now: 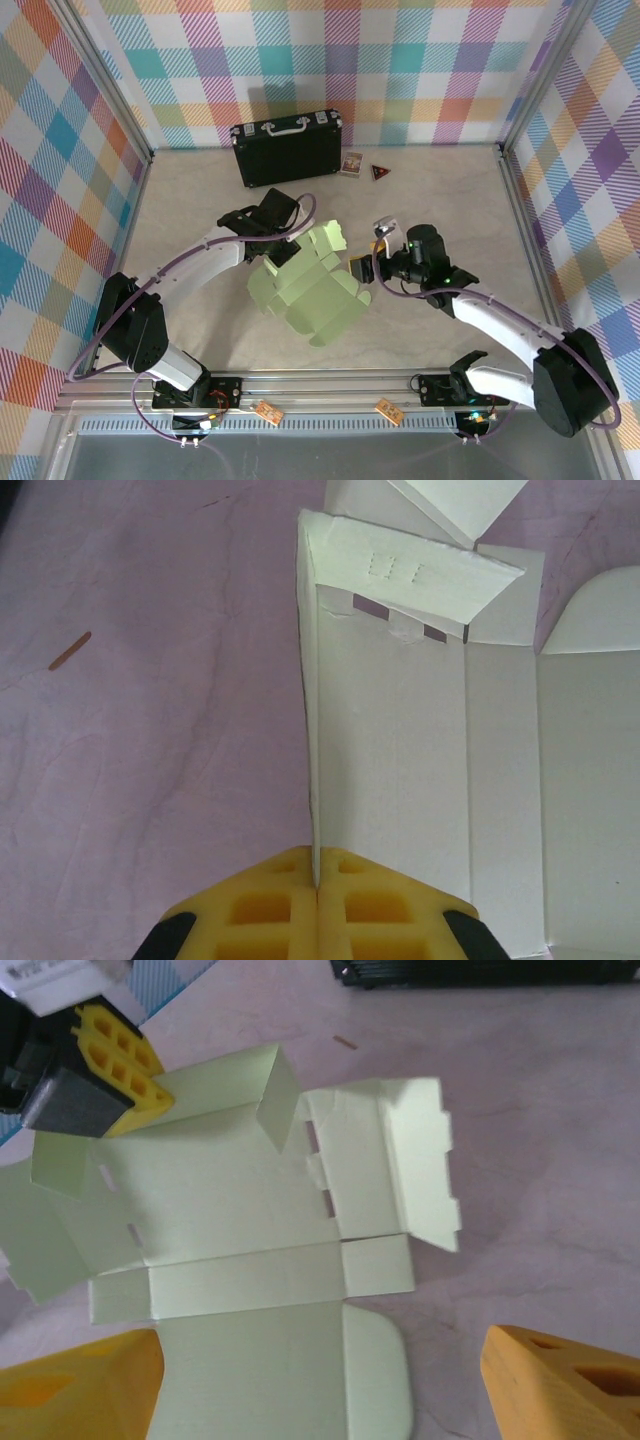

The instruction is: Fold the paper box

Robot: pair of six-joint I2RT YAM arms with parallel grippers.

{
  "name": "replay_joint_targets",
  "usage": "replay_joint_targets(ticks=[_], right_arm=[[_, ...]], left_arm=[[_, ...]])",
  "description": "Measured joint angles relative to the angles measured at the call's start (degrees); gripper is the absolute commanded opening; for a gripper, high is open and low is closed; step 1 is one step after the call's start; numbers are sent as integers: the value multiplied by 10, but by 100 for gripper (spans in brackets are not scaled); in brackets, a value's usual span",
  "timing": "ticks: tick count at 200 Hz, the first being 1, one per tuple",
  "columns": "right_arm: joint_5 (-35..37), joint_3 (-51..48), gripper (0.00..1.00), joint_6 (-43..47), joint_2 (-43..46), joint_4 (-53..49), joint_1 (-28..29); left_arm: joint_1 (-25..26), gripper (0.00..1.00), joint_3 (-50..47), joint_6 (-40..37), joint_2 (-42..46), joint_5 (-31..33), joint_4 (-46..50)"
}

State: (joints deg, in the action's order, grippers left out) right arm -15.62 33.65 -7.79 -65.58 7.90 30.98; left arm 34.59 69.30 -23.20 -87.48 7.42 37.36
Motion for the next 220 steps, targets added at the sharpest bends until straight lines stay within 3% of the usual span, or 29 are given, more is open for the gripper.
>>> replay_joint_targets(ticks=[41, 105, 185, 220], right_arm=[[-43, 9, 78, 8, -72, 36, 21], [-68, 104, 69, 62, -191, 101, 42], [-65, 222, 17, 202, -252, 46, 41], [-73, 254, 9, 270, -259, -15, 42]], left_arm=[[0, 0, 0, 22, 26, -24, 2], [1, 0, -2, 30, 45, -74, 10], [2, 0, -24, 18, 83, -112, 17], [2, 0, -24, 10, 87, -113, 19]])
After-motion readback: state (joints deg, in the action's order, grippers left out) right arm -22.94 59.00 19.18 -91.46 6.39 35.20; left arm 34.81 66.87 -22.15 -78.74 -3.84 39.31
